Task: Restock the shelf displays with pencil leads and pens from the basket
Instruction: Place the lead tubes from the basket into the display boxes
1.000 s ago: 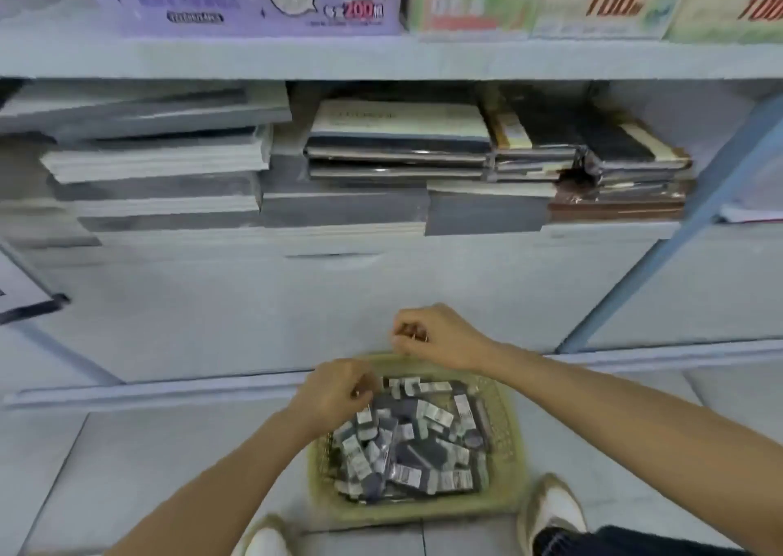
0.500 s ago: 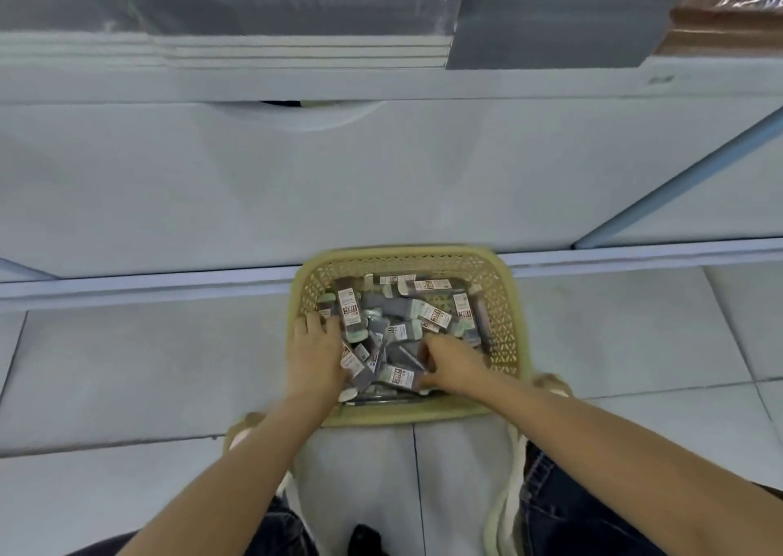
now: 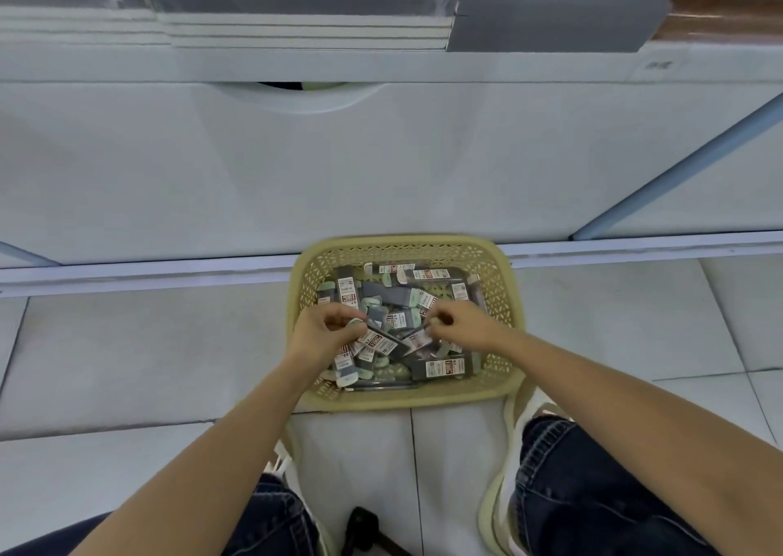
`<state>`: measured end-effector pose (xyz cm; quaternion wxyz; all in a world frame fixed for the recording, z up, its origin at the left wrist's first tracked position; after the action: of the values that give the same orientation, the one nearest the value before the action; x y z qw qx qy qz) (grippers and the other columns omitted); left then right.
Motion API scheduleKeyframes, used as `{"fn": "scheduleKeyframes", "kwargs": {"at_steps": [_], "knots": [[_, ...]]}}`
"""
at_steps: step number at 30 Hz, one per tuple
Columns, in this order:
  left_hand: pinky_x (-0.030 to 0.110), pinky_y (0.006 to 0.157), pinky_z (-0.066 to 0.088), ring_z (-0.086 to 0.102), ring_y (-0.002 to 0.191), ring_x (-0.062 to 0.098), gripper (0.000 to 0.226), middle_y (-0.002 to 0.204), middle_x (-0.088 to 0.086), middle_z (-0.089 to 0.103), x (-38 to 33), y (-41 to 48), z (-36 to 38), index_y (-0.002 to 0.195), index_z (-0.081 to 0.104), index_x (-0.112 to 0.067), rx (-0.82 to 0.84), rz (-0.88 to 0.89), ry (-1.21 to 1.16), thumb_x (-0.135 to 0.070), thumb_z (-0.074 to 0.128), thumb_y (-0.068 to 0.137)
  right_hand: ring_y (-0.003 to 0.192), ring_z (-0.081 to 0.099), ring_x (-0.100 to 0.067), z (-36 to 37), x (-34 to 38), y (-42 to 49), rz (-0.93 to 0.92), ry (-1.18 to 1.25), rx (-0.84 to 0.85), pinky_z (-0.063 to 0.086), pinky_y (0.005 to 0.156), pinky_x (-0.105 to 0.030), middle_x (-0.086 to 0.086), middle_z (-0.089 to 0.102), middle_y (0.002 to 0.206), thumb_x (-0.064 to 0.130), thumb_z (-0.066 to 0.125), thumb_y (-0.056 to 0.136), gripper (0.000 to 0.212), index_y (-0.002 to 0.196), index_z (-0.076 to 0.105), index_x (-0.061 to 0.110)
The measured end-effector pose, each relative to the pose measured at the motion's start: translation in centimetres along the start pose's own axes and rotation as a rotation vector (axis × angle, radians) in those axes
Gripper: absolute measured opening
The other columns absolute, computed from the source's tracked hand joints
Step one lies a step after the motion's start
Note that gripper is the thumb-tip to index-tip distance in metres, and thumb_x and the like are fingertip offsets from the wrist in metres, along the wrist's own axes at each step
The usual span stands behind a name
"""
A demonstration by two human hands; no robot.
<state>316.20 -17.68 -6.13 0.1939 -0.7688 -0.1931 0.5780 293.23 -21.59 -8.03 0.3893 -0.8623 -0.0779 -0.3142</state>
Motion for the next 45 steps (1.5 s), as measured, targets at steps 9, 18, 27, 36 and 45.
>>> {"fn": "scheduleKeyframes", "kwargs": {"at_steps": [9, 18, 27, 36, 45], "knots": [[0.048, 0.085, 0.056, 0.067, 0.090, 0.037, 0.011, 0.091, 0.016, 0.072, -1.8, -0.5, 2.0, 0.094, 0.075, -0.015, -0.047, 0.000, -0.087, -0.015, 0.074, 0.084, 0.078, 0.066, -0.014, -2.3, 3.5, -0.7, -0.161, 0.324, 0.054, 0.052, 0.068, -0.023, -0.002, 0.072, 0.089, 0.026, 0.069, 0.088, 0.014, 0.098, 0.071, 0.017], [0.036, 0.079, 0.057, 0.068, 0.094, 0.025, 0.029, 0.115, 0.018, 0.066, -1.3, -0.6, 3.0, 0.125, 0.053, -0.012, 0.228, -0.227, -0.535, -0.025, 0.052, 0.099, 0.079, 0.072, -0.017, 1.6, 5.3, 1.8, -0.150, 0.575, -0.037, 0.059, 0.072, -0.031, -0.006, 0.072, 0.097, 0.011, 0.072, 0.085, 0.021, 0.104, 0.063, 0.010], [0.034, 0.060, 0.056, 0.060, 0.059, 0.022, 0.036, 0.075, 0.013, 0.063, -0.3, 0.7, -5.1, 0.126, 0.039, 0.009, 0.007, -0.013, -0.331, 0.000, 0.055, 0.095, 0.076, 0.065, -0.016, 0.4, 8.5, 6.1, -0.005, 0.618, -0.184, 0.059, 0.072, -0.029, -0.007, 0.069, 0.091, 0.019, 0.060, 0.095, 0.024, 0.114, 0.061, 0.005], [0.037, 0.061, 0.052, 0.053, 0.062, 0.029, 0.038, 0.079, 0.022, 0.057, 1.3, 0.4, -7.9, 0.119, 0.040, 0.021, -0.034, -0.014, -0.421, 0.000, 0.058, 0.092, 0.086, 0.062, -0.018, 4.7, 7.5, 9.1, 0.070, 0.008, -0.195, 0.049, 0.072, -0.031, 0.002, 0.065, 0.092, 0.039, 0.079, 0.076, 0.027, 0.085, 0.063, 0.020], [0.033, 0.057, 0.053, 0.056, 0.057, 0.021, 0.021, 0.072, 0.011, 0.063, 2.4, 1.0, -8.5, 0.110, 0.046, -0.002, -0.090, -0.008, -0.393, -0.004, 0.059, 0.094, 0.109, 0.059, -0.012, 2.8, 8.0, 7.7, -0.112, 0.142, 0.125, 0.046, 0.084, -0.020, 0.006, 0.062, 0.120, 0.023, 0.064, 0.092, 0.026, 0.118, 0.061, 0.018]]}}
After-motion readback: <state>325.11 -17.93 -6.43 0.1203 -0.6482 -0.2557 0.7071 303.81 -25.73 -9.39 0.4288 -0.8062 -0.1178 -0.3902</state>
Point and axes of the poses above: each hand's wrist, its own y-axis towards the middle knuckle, its own z-axis out of the palm, x = y × z, the point moved 3 cm from there along y, towards the middle knuckle
